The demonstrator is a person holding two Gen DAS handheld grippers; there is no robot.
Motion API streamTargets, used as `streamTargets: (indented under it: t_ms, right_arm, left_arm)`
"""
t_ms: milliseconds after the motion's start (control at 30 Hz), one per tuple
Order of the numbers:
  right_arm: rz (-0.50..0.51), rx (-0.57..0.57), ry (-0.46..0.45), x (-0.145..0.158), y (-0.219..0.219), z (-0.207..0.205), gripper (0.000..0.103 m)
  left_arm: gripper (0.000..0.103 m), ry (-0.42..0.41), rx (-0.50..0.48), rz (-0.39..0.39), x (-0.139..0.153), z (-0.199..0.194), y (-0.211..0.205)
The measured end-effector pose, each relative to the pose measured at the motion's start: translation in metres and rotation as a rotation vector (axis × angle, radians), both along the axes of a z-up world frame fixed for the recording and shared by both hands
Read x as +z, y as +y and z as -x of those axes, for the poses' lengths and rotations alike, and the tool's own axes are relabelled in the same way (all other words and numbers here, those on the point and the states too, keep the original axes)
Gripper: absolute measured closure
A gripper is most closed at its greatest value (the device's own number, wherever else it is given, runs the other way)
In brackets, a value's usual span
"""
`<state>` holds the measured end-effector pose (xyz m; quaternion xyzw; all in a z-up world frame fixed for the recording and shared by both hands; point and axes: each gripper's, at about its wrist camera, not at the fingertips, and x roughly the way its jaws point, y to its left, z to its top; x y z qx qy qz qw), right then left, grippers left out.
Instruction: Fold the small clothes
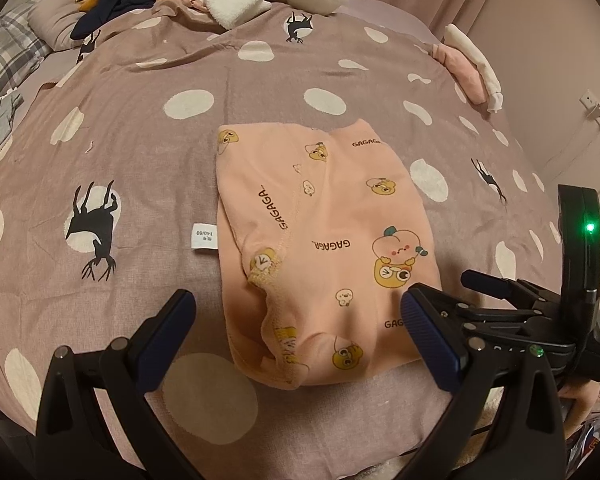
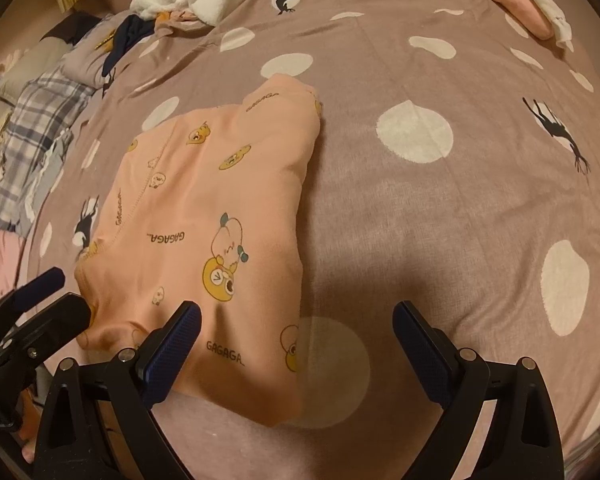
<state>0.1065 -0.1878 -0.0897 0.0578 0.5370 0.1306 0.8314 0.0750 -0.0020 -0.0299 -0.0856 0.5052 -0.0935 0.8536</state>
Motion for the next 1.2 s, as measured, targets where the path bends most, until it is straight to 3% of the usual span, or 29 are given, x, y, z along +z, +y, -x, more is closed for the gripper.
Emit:
streamTargets:
  t_ms: [1200]
  right_arm:
    - [0.048,0.022,0.008,-0.0044,0.0065,-0.0008,0.007]
  left_arm:
    - [0.001,0.005,-0.006,-0.033,-0.0022,-0.0006,-0.0026]
